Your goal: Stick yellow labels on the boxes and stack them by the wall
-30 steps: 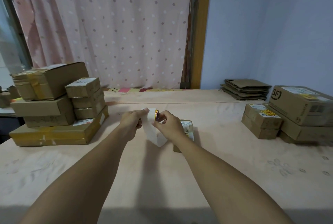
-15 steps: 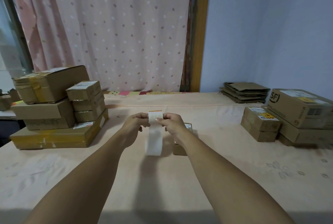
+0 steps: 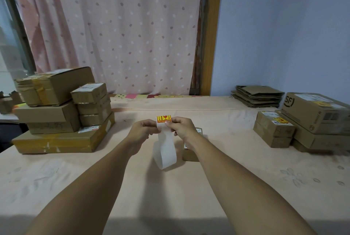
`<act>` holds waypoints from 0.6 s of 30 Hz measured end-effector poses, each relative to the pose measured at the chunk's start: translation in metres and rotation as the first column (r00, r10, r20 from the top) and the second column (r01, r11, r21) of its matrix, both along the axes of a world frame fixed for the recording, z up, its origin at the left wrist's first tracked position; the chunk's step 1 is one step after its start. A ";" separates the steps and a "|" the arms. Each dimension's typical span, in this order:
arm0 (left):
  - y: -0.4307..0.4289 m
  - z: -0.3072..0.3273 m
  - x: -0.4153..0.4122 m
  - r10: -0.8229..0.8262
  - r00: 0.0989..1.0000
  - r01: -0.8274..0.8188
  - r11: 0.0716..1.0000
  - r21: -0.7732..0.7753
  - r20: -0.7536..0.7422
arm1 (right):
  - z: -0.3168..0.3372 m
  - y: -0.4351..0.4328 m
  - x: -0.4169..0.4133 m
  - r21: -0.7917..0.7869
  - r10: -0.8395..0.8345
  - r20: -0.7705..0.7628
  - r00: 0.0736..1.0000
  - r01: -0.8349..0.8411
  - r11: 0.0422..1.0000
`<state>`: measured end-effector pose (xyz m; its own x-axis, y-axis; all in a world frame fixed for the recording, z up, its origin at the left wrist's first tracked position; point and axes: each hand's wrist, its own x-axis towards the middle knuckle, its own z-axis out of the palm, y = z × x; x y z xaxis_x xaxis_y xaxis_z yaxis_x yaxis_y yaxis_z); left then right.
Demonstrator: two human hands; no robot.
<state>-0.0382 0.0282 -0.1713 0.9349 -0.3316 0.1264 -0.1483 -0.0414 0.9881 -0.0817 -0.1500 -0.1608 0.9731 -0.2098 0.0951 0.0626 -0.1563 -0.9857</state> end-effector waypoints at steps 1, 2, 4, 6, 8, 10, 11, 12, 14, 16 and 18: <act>0.000 0.000 0.000 -0.002 1.000 0.002 1.000 0.003 0.002 | 0.000 0.000 0.001 0.020 0.015 0.005 1.000 -0.015 1.000; 0.000 0.001 0.000 -0.005 1.000 0.005 1.000 0.005 0.006 | -0.001 0.000 0.002 0.035 0.024 0.005 1.000 -0.024 0.999; -0.002 0.003 0.000 0.008 1.000 -0.008 1.000 0.010 0.026 | -0.003 0.000 0.003 0.003 0.005 0.007 1.000 -0.005 1.000; -0.006 0.005 -0.002 0.020 0.997 -0.021 1.000 0.017 0.070 | -0.004 0.002 0.003 -0.222 -0.093 0.051 0.994 0.102 0.970; -0.009 0.004 -0.002 0.020 0.994 -0.023 0.999 0.033 0.105 | -0.003 0.004 0.001 -0.548 -0.132 0.173 0.976 0.207 0.811; -0.011 0.002 0.000 0.017 0.992 -0.023 0.999 0.045 0.123 | 0.000 0.006 0.000 -0.737 -0.044 0.277 0.960 0.242 0.632; -0.011 0.000 0.001 0.015 0.991 -0.022 0.998 0.052 0.135 | 0.002 0.006 0.000 -0.787 -0.005 0.296 0.955 0.247 0.565; -0.012 -0.001 0.002 0.014 0.990 -0.024 0.997 0.072 0.143 | 0.004 0.006 0.000 -0.817 0.015 0.303 0.953 0.252 0.519; -0.012 -0.004 0.005 0.003 0.987 -0.023 0.993 0.119 0.162 | 0.005 0.002 0.000 -0.849 0.032 0.312 0.950 0.264 0.458; -0.012 -0.005 0.005 -0.011 0.985 -0.015 0.989 0.147 0.170 | 0.004 -0.004 -0.001 -0.874 0.071 0.320 0.945 0.266 0.407; -0.012 -0.004 0.005 -0.014 0.985 -0.015 0.987 0.162 0.172 | 0.004 -0.010 -0.002 -0.889 0.104 0.321 0.941 0.261 0.377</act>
<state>-0.0337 0.0161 -0.1748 0.9040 -0.3603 0.2301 -0.3155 -0.1993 0.9277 -0.0840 -0.1597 -0.1568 0.8411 0.1096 0.5297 0.2284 -0.9596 -0.1642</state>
